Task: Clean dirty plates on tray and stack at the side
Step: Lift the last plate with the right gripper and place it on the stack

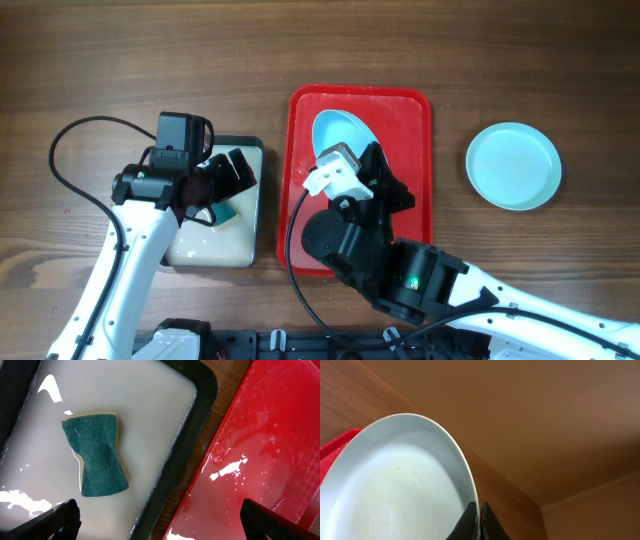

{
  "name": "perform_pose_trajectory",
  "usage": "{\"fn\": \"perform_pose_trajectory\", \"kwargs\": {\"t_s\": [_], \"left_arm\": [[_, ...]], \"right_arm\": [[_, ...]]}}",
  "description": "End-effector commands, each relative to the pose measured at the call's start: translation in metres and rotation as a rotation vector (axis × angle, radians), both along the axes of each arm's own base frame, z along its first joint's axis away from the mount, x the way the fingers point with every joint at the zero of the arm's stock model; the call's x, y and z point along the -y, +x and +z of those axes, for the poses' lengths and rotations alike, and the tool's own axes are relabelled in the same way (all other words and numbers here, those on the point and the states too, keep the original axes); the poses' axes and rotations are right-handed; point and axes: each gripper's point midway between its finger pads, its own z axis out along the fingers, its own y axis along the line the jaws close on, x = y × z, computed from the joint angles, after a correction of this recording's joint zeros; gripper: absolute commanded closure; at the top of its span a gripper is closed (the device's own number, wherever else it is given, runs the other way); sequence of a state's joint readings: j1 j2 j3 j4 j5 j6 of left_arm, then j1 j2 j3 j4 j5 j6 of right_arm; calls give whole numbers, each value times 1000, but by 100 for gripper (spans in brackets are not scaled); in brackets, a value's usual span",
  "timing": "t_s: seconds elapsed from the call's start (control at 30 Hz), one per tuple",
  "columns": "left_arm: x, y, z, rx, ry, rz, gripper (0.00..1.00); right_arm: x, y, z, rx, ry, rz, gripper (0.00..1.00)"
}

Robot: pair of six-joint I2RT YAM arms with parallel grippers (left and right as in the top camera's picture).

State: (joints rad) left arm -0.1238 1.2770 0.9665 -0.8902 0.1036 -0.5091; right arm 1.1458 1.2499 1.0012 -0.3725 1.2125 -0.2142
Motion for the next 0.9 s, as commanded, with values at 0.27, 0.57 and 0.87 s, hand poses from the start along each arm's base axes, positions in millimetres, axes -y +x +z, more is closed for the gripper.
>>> {"fn": "perform_pose_trajectory", "kwargs": {"t_s": [0.27,0.57,0.87], "left_arm": [[1,0,2,6,-9,-8,0],[1,0,2,6,-9,-8,0],[1,0,2,6,-9,-8,0]], "right_arm": [[16,11,-20,-63,166,-67,96],[45,30,-53,-578,744,42,96],[53,16,-38,-304,249,-87,96]]}}
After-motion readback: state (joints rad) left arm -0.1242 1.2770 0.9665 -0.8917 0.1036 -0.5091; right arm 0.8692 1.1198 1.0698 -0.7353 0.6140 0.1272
